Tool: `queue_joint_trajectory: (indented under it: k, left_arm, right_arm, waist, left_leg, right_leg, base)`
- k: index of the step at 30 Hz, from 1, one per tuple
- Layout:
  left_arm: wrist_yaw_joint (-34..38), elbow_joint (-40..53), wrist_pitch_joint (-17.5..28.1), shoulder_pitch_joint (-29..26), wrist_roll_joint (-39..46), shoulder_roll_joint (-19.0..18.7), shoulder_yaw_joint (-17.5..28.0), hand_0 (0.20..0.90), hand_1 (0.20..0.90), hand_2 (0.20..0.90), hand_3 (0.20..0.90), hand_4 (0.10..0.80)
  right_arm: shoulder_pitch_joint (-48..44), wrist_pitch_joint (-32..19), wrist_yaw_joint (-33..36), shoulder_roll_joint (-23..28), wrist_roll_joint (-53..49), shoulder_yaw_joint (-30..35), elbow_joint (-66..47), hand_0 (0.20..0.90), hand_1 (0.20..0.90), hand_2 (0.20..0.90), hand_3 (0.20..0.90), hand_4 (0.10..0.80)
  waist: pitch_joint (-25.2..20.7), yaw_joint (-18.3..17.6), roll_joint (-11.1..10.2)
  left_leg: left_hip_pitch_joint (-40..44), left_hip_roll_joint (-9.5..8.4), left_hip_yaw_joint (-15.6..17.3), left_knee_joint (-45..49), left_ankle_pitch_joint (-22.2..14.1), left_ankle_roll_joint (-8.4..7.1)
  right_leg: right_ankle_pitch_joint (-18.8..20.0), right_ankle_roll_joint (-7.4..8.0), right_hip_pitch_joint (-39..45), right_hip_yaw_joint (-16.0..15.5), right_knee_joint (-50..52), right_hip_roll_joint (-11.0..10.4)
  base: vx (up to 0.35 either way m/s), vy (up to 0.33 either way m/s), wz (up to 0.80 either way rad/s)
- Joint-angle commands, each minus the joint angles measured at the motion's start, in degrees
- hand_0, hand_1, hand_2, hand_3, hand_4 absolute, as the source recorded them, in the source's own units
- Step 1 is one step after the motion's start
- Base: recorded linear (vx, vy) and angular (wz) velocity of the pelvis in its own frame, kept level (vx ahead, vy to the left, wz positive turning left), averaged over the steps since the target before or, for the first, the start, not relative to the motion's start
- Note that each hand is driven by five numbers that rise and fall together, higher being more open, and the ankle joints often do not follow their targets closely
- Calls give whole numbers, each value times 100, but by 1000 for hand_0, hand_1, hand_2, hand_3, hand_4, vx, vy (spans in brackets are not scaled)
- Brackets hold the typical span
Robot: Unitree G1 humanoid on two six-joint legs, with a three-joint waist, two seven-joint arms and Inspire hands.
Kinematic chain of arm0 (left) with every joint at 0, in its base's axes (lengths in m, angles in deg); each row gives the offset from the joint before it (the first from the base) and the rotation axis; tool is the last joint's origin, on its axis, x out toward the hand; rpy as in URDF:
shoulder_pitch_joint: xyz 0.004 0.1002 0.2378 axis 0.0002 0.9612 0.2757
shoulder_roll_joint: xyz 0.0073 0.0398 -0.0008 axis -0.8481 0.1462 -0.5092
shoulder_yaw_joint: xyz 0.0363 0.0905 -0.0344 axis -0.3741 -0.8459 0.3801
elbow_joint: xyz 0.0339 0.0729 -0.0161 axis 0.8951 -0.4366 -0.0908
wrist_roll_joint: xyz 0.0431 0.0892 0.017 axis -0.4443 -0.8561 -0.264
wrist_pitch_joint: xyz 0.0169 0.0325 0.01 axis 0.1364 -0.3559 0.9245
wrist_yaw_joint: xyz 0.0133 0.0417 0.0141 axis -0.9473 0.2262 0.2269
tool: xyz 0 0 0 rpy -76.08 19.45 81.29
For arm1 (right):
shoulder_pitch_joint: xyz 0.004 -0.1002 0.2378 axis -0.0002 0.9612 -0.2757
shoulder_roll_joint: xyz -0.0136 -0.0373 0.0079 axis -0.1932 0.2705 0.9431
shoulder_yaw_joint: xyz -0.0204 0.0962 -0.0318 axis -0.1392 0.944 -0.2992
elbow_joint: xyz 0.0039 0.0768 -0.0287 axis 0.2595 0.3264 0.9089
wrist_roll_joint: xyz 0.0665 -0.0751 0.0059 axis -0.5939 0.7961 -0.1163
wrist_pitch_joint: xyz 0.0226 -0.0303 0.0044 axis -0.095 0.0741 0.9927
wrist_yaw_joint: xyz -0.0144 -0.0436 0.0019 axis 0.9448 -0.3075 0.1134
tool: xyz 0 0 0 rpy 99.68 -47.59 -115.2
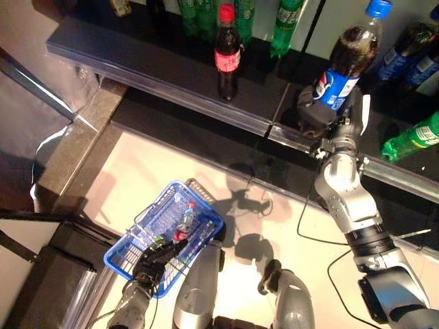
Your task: Pick up the drink and place into the basket.
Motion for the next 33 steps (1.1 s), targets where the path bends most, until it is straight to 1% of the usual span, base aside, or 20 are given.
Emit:
queue_joint_trajectory:
  k: [1,2,3,5,6,10,13,15,17,21,23,26,28,29,32,33]
  left_arm:
    - [-857,1356,564,197,202,-227,59,300,300,300,200,100]
    - [-922,1630,533,270,280,-230,113,300,300,300,200,100]
    - [-921,1633,532,272,280,-229,111,300,300,300,200,100]
    - [-972,1949,475,333,278,-222,163,300,300,300,200,100]
    - [-980,2203,432,362,313,-260,156,300,300,300,200,100]
    - [-925,2670,339,383,395,-259,146,300,300,300,200,100]
    - [-834,3077,224,414,349,-309,149,300,300,300,200,100]
    - [-847,3310,146,440,413,-361,158,300,300,300,200,100]
    - [-877,3826,25,516,441,-443,139,300,300,300,200,100]
    - [-907,4317,-62,521,476,-565,45,300,300,300,200,100]
    - [-996,4614,-127,493,556,-661,-17,300,300,300,200,100]
    - [-1168,5017,-209,443,709,-775,-64,300,300,300,200,100]
    - [-1190,5132,-229,424,701,-800,-75,300,300,300,200,100]
    - [-1274,5318,-184,410,686,-870,-72,300,300,300,200,100]
    - [-1465,5704,-241,344,690,-991,-73,300,300,300,200,100]
    - [-1690,5986,-318,329,766,-1089,-63,300,300,300,200,100]
  right_arm:
    - [-692,-718,-394,620,262,376,-1240,300,300,300,200,100]
    - [-388,-741,-598,524,176,310,-1485,300,300,300,200,100]
    - [-383,-739,-598,525,177,312,-1489,300,300,300,200,100]
    - [-74,-726,-861,367,156,165,-1769,300,300,300,200,100]
    - [98,-676,-1021,269,85,-21,-1937,300,300,300,200,100]
    - [300,-640,-1402,150,-40,-388,-2112,300,300,300,200,100]
    - [447,-599,-1695,91,-15,-682,-2163,300,300,300,200,100]
    - [442,-549,-1742,111,-78,-837,-2168,300,300,300,200,100]
    - [423,-496,-1790,134,-224,-1096,-2084,300,300,300,200,100]
    - [437,-489,-1740,61,-425,-1347,-1985,300,300,300,200,100]
    - [434,-502,-1584,-28,-484,-1568,-1949,300,300,300,200,100]
    - [378,-471,-1374,-189,-399,-1853,-1832,300,300,300,200,100]
    - [346,-478,-1302,-239,-393,-1923,-1761,300,300,300,200,100]
    - [282,-441,-1218,-302,-545,-1990,-1683,300,300,300,200,100]
    - [214,-540,-1047,-426,-506,-2106,-1501,300,300,300,200,100]
    - [201,-552,-938,-487,-534,-2148,-1459,300,300,300,200,100]
  waist:
    - [-626,-213,139]
    - [-713,-232,134]
    - [-731,-233,144]
    - [-834,-240,132]
    - [-895,-235,132]
    - [-1002,-188,122]
    - [-1087,-101,74]
    - [-1128,-55,57]
    - [-1187,59,48]
    - [-1217,193,40]
    - [-1203,298,26]
    - [-1185,424,59]
    - [-1167,460,73]
    - [-1105,516,93]
    - [-1058,619,129]
    - [-1047,687,141]
  left_leg:
    - [240,204,-393,307,-391,-296]
    - [318,243,-393,234,-324,-322]
    - [308,253,-400,209,-297,-321]
    - [363,279,-406,146,-250,-344]
    - [428,295,-423,94,-202,-364]
    - [505,305,-460,22,-131,-387]
    - [585,289,-505,-43,-168,-393]
    - [623,287,-531,-98,-145,-402]
    - [643,283,-611,-169,-52,-425]
    - [657,239,-748,-235,-43,-426]
    - [669,182,-841,-255,-65,-423]
    - [633,142,-972,-276,-33,-423]
    - [616,125,-1013,-273,-24,-424]
    - [626,89,-1053,-258,-25,-424]
    - [607,37,-1180,-236,-28,-423]
    - [609,0,-1264,-234,-38,-425]
  right_leg:
    - [306,-506,299,-250,-252,217]
    - [299,-517,390,-247,-317,259]
    - [332,-521,386,-257,-354,276]
    - [342,-522,480,-259,-451,319]
    - [350,-521,566,-260,-522,346]
    - [352,-521,693,-290,-633,386]
    - [382,-487,818,-362,-744,389]
    - [394,-477,870,-380,-794,414]
    - [419,-483,982,-456,-908,454]
    - [468,-465,1072,-563,-1018,459]
    - [477,-451,1124,-622,-1055,445]
    - [519,-451,1153,-722,-1114,459]
    - [527,-455,1156,-753,-1123,458]
    - [500,-455,1169,-778,-1086,441]
    - [489,-458,1181,-873,-1060,429]
    - [499,-448,1204,-930,-1064,423]
  base:
    - [48,-20,-4]
    - [32,-14,4]
    - [34,-31,15]
    - [28,-40,13]
    - [23,-35,3]
    - [21,-32,6]
    - [35,-54,14]
    - [37,-56,13]
    - [35,-53,6]
    - [17,-52,27]
    - [21,-65,14]
    - [1,-43,16]
    - [-15,-20,9]
    - [-21,-12,17]
    - [-7,-20,18]
    - [18,-20,15]
